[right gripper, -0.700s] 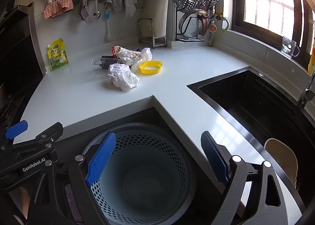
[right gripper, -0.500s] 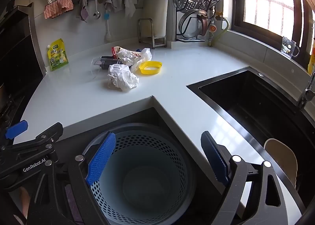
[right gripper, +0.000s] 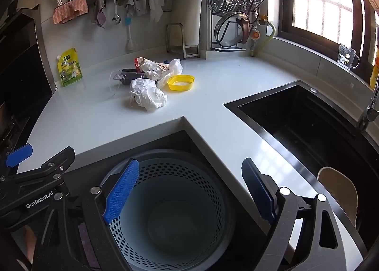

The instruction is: Collect trash

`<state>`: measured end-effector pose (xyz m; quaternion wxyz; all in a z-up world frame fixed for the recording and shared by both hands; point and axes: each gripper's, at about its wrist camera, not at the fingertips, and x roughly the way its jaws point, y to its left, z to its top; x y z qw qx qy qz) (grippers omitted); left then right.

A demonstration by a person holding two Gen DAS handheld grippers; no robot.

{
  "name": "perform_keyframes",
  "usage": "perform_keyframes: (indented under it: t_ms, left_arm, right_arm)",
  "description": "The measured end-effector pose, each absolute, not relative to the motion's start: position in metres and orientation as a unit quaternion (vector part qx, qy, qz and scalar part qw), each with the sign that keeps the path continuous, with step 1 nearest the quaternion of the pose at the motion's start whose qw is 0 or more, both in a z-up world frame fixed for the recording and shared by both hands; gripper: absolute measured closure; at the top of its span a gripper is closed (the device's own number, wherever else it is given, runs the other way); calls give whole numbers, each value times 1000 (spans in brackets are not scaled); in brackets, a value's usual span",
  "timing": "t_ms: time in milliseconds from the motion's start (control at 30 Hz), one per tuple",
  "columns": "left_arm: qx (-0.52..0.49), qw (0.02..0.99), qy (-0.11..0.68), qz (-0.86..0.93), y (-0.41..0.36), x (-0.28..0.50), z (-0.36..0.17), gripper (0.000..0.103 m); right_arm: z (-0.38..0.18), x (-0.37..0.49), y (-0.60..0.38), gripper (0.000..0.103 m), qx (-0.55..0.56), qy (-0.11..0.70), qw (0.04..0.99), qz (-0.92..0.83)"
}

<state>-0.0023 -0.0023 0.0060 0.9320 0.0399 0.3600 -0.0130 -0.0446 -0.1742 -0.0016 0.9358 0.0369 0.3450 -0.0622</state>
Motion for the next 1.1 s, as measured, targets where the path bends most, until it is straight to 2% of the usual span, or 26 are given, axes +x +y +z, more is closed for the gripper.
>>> perform_keyframes:
  t_ms: [1100]
  left_arm:
    - [40,932,359,-14,-1,-3,6,6]
  right_arm:
    - [3,-48,-173,19,38,344,936,-59]
